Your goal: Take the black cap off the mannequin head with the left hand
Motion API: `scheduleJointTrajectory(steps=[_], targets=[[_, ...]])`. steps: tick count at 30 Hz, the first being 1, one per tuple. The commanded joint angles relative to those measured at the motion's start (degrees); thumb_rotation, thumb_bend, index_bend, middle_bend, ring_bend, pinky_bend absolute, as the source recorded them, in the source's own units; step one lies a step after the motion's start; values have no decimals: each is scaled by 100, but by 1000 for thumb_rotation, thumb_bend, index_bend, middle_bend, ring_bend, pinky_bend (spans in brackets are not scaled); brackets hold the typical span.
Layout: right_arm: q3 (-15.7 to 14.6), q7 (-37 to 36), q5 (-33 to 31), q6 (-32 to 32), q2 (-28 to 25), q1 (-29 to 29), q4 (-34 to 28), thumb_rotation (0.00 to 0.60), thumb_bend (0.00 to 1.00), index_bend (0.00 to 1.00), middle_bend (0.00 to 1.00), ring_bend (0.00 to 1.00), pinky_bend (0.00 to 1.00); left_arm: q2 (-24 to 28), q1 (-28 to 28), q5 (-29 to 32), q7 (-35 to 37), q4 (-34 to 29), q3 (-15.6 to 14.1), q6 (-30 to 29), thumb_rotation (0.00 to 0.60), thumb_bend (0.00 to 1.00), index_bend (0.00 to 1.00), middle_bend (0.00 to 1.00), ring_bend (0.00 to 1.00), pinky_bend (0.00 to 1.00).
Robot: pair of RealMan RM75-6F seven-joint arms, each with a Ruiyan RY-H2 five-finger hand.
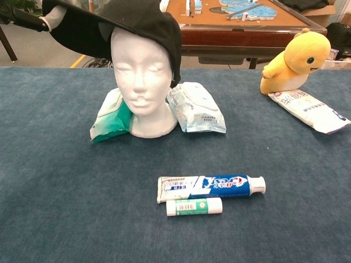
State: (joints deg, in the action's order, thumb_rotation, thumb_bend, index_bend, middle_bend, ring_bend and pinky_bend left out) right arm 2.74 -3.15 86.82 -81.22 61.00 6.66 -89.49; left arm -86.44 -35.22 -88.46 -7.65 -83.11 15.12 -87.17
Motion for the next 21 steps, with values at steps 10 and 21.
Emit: scheduleJointTrajectory(steps=[10, 21], targets=[[14, -26, -45, 37, -4, 16, 14, 600, 156, 485, 430, 461, 650, -14, -147, 93, -220, -173, 145, 198, 600, 428, 669, 38, 0, 98], [21, -36, -70, 69, -1, 32, 29, 600, 156, 485, 430, 462, 650, 68, -269, 389, -791, -601, 308, 478, 600, 427, 673, 38, 0, 98]])
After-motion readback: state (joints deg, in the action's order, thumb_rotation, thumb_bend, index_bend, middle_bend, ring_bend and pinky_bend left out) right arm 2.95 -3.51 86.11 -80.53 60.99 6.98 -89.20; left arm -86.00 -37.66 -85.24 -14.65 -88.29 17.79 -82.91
